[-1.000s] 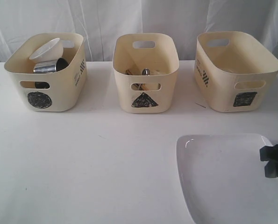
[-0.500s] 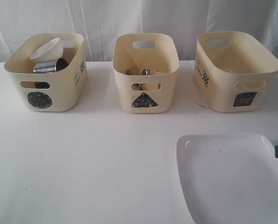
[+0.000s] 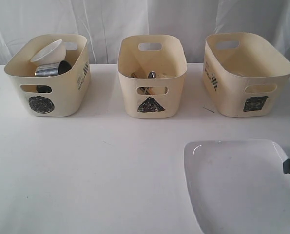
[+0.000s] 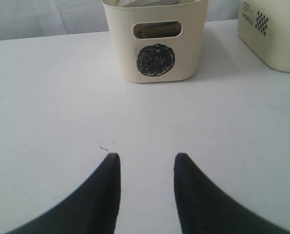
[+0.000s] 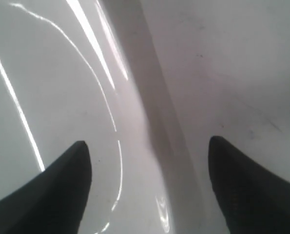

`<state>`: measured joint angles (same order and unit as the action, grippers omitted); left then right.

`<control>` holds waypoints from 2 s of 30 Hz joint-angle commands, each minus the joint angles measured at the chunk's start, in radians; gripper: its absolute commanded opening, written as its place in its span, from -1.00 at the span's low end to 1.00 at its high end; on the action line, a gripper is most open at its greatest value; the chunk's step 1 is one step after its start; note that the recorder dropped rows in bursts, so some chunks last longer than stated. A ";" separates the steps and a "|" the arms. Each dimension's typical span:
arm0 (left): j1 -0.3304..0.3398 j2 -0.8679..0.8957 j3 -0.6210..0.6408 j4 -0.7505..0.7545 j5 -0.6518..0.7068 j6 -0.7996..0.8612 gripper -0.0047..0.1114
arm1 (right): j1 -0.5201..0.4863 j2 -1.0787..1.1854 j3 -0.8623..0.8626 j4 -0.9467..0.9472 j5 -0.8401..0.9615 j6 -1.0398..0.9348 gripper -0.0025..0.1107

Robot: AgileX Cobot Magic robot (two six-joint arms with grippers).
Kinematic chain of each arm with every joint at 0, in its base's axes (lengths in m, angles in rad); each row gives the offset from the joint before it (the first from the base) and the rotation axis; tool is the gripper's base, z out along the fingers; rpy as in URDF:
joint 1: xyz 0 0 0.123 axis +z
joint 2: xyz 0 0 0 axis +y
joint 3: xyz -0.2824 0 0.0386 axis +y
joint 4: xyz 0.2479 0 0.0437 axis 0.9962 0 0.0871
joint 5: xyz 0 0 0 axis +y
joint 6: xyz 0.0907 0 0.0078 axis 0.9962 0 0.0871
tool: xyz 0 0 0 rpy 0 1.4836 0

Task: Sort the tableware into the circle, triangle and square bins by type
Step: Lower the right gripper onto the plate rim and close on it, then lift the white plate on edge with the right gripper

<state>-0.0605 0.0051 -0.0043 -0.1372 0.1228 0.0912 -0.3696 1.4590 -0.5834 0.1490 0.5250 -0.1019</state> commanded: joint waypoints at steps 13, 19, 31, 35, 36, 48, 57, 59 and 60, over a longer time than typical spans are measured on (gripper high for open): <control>-0.001 -0.005 0.004 -0.007 0.004 0.002 -0.20 | -0.010 0.105 -0.025 -0.010 -0.038 -0.080 0.17; -0.001 -0.005 0.004 -0.007 0.004 0.002 -0.20 | -0.010 0.131 -0.025 -0.002 -0.036 -0.119 0.17; -0.001 -0.005 0.004 -0.007 0.004 0.002 -0.20 | -0.010 0.217 -0.025 0.118 -0.030 -0.235 0.17; -0.001 -0.005 0.004 -0.007 0.004 0.002 -0.20 | -0.010 0.218 -0.025 0.163 0.007 -0.280 0.16; -0.001 -0.005 0.004 -0.007 0.004 0.002 -0.20 | -0.010 0.218 -0.025 0.180 0.019 -0.293 0.16; -0.001 -0.005 0.004 -0.007 0.004 0.002 -0.20 | -0.010 0.218 -0.025 0.352 0.188 -0.444 -0.33; -0.001 -0.005 0.004 -0.007 0.004 0.002 -0.20 | -0.010 0.218 -0.025 0.348 0.209 -0.444 -0.96; -0.001 -0.005 0.004 -0.007 0.004 0.002 -0.20 | -0.010 0.214 -0.025 0.348 0.224 -0.444 -0.96; -0.001 -0.005 0.004 -0.007 0.004 0.002 -0.20 | -0.010 0.207 -0.025 0.348 0.228 -0.444 -0.96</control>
<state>-0.0605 0.0051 -0.0043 -0.1372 0.1228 0.0912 -0.3781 1.6599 -0.6278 0.5474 0.7419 -0.5348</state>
